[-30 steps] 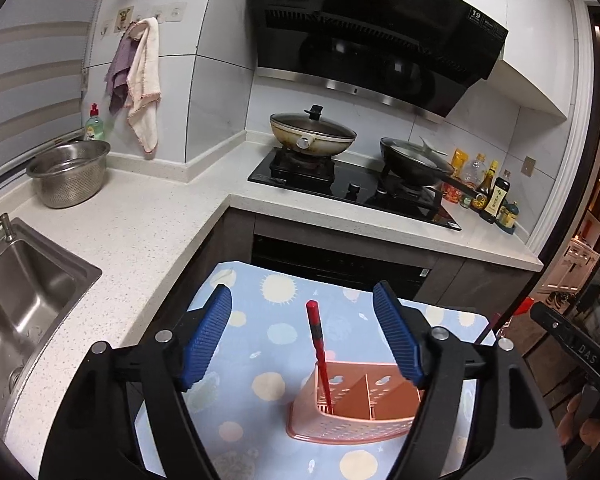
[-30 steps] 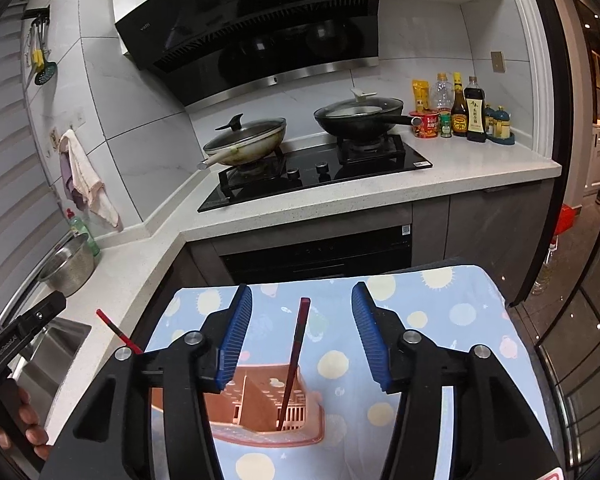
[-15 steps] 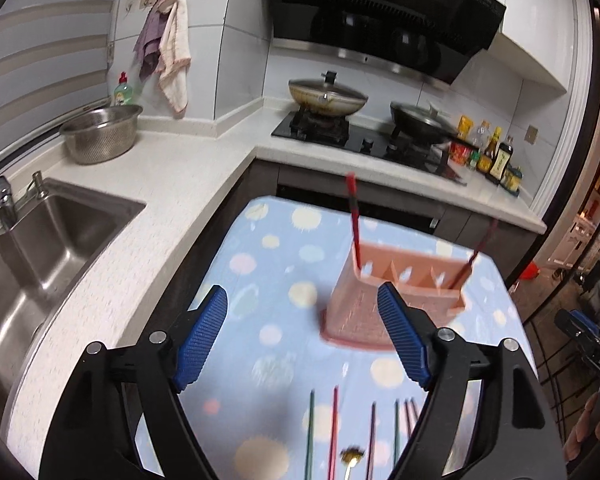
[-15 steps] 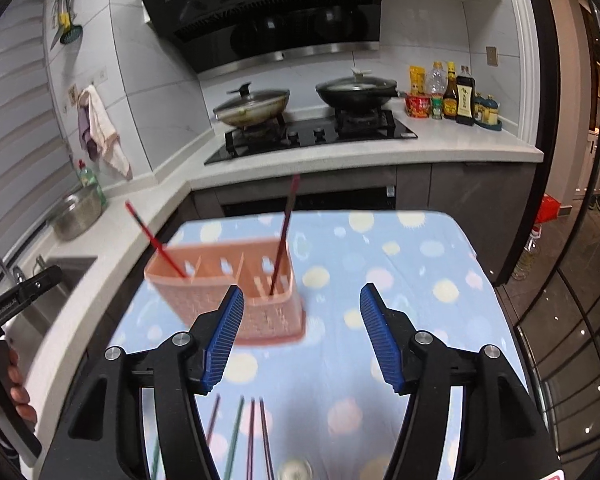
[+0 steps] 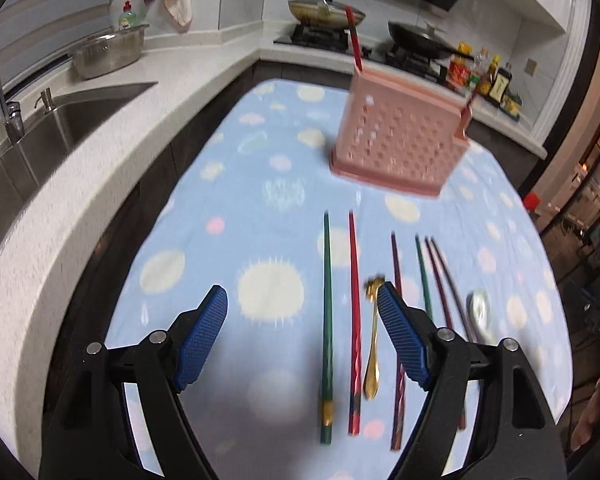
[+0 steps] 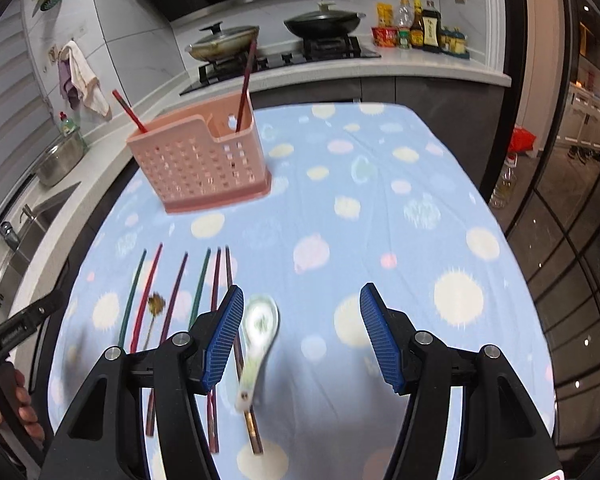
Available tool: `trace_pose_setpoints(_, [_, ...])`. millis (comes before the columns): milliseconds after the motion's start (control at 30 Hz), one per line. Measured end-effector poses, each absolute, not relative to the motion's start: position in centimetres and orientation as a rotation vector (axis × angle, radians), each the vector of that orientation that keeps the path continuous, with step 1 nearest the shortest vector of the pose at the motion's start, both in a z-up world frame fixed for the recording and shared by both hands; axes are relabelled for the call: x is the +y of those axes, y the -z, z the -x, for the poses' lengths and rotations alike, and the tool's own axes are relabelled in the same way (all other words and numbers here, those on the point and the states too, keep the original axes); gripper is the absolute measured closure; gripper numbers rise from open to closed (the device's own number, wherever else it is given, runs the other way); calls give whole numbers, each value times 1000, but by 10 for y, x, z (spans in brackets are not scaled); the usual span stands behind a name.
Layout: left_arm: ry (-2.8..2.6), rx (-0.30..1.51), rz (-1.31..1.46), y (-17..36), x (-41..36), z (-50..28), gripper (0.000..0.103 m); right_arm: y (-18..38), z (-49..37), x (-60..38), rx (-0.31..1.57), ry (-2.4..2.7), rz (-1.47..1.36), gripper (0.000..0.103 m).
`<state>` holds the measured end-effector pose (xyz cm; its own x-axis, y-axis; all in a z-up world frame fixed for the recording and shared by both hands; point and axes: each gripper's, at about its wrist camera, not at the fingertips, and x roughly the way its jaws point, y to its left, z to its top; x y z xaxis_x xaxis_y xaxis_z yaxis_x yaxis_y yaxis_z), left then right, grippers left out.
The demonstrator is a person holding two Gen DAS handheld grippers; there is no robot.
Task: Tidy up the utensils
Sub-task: 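Withdraw both open tools from the holder back toward the utensils, then grasp a green chopstick with the left tool while the right tool grasps the white ceramic spoon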
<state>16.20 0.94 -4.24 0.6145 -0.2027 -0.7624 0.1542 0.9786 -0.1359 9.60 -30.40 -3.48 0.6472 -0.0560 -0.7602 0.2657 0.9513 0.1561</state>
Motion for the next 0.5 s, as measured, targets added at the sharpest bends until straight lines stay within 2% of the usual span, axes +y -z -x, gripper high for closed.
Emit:
trace_pose_setpoints(233, [213,980,47,81,8,-137,35,66,-78,-293,933,158,-290,44])
trace_pose_setpoints(333, [222,1015,49,94,7,-132,42,76,-78,-286,953,134,-307,44])
trace_pose_setpoints(400, [215,1028,42,101,7,-130,43,79,-81,-283,958,119,-315,48])
trace_pose_setpoints(500, [216,1035,39,103,8,-129,45,84,-90,-281,969,104,-328,60])
